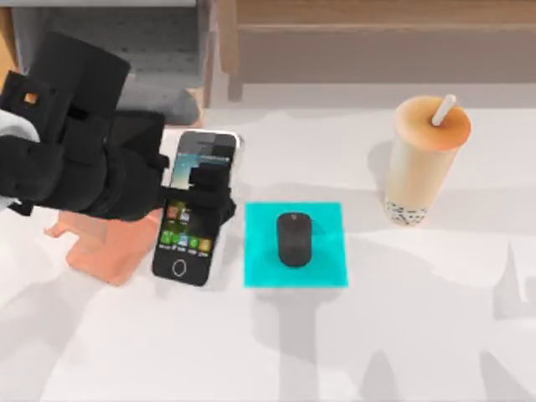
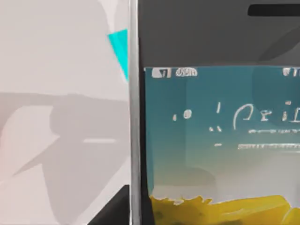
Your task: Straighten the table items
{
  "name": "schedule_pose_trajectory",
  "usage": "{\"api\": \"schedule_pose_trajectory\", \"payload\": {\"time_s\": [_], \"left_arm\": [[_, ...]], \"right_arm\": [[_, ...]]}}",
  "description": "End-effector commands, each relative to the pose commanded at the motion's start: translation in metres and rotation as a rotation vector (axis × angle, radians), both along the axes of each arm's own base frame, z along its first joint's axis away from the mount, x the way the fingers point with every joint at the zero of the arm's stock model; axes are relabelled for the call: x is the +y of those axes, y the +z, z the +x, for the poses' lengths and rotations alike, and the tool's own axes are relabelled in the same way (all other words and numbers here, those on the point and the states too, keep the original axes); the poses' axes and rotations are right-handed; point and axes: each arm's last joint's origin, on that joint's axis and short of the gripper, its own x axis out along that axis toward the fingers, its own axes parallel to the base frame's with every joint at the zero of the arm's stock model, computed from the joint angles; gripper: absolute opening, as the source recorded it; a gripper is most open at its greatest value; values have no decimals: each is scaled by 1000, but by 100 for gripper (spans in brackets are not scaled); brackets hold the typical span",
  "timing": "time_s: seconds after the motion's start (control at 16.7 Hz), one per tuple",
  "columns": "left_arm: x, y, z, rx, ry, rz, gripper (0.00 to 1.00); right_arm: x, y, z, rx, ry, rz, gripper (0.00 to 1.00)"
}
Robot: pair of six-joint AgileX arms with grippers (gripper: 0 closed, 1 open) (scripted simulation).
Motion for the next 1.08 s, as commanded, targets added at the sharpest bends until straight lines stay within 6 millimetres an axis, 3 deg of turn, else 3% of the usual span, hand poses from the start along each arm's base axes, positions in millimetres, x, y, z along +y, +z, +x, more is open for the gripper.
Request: {"api": "schedule_pose_trajectory", "payload": {"time_s": [0.24,0.6,0.78,1.08], "left_arm": [[51,18,-17,-305,-44,-78,0],[114,1,-46,-565,19,5,0],[129,-6,-53,-608,56,45,0],[129,-7,-53,-608,58,50,0]], "right_arm": [[0,0,0,0,0,0,100],[0,0,0,0,0,0,100],[0,0,0,0,0,0,100],[0,0,0,0,0,0,100]]}}
